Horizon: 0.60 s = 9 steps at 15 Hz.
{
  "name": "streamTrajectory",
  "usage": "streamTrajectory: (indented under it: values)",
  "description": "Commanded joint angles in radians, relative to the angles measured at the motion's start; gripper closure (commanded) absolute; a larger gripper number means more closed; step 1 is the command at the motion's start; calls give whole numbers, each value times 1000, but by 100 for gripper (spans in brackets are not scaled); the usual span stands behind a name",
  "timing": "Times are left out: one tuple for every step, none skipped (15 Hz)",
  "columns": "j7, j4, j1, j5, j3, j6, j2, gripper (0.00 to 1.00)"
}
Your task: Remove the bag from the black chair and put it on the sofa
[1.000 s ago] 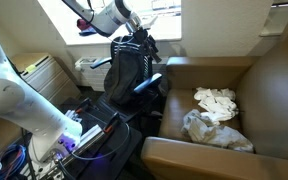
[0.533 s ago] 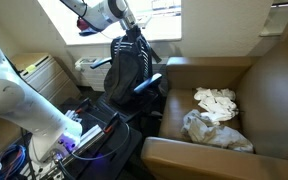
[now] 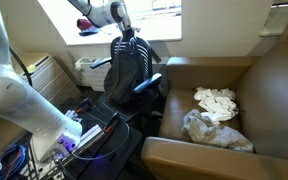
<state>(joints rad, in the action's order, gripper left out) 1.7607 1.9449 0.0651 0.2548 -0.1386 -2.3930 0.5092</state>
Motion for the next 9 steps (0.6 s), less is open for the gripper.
streamTrajectory:
  values:
    - [120,-250,-13,-159,-92,165,165,0]
    - [134,-310,-19,-190,-105,219,193,0]
    - [84,-178,-36,-146,-63,123,119,0]
    - [94,-231,-44,-169,-76,162,148,0]
    - [96,-265,-50,-177,-81,183,167,0]
    - [98,-284,-51,-179,-82,193,177,0]
    - [26,-263,-66,-163,-50,154,162,0]
    - [-24,-254,-63,-176,-40,107,165,0]
    - [-74,-254,-62,-188,-31,80,177,0]
